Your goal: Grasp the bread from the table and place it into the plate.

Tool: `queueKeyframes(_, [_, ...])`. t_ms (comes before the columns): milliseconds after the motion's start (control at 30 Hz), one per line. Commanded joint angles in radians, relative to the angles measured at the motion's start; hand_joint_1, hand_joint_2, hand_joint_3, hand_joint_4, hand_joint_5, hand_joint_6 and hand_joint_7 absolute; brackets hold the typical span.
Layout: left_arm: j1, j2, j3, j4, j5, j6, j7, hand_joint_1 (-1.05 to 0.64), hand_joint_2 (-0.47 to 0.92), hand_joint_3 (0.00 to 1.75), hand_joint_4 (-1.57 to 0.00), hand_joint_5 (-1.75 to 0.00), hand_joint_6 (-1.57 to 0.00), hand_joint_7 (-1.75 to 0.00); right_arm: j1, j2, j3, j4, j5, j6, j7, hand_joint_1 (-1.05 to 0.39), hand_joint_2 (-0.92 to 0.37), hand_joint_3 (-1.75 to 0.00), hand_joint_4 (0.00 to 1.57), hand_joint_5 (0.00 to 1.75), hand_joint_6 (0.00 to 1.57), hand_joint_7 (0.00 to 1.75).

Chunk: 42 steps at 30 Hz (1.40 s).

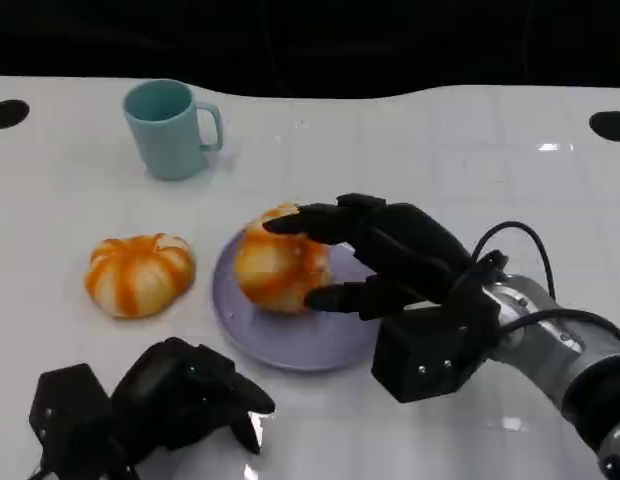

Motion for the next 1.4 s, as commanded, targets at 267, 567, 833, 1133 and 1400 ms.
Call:
queueKeyframes(267, [0.010,0.013,0.001,-0.002,-0.007,-0.012,-0.008,-1.05,0.92,0.06,-1.28,-0.92,-1.56,-0.08,0.142,-0.105,-0.044,-0.253,0.083,0.022,0.151,-0.77,-0.92,-0.41,0.00,0.64,0.12,0.15])
queueKeyframes(567, [0.013,0.011,0.001,-0.010,-0.014,0.002,-0.012,-1.05,0.92,0.06,-1.29,-0.93,-1.57,-0.08,0.295,-0.177,-0.129,-0.469,0.188,0.010,0.211,-0.70,-0.92,-0.35,0.14,0.73,0.25,0.20])
queueKeyframes(833, [0.016,0.013,-0.003,-0.019,-0.003,0.003,0.004,-1.05,0.92,0.06,-1.28,-0.94,-1.57,-0.08,0.461,-0.221,-0.207,-0.615,0.299,-0.028,0.240,-0.65,-0.92,-0.37,0.36,1.05,0.51,0.33])
queueKeyframes(1133, [0.014,0.018,-0.006,-0.022,0.006,-0.002,0.011,-1.05,0.92,0.07,-1.28,-0.94,-1.57,-0.09,0.628,-0.220,-0.263,-0.686,0.450,-0.045,0.298,-0.59,-0.92,-0.35,0.58,1.72,0.49,1.35])
queueKeyframes(1400, [0.008,0.020,-0.005,-0.016,-0.002,0.002,0.007,-1.05,0.92,0.07,-1.27,-0.94,-1.56,-0.08,0.739,-0.246,-0.295,-0.701,0.473,-0.073,0.341,-0.55,-0.92,-0.36,0.68,1.75,0.58,1.54])
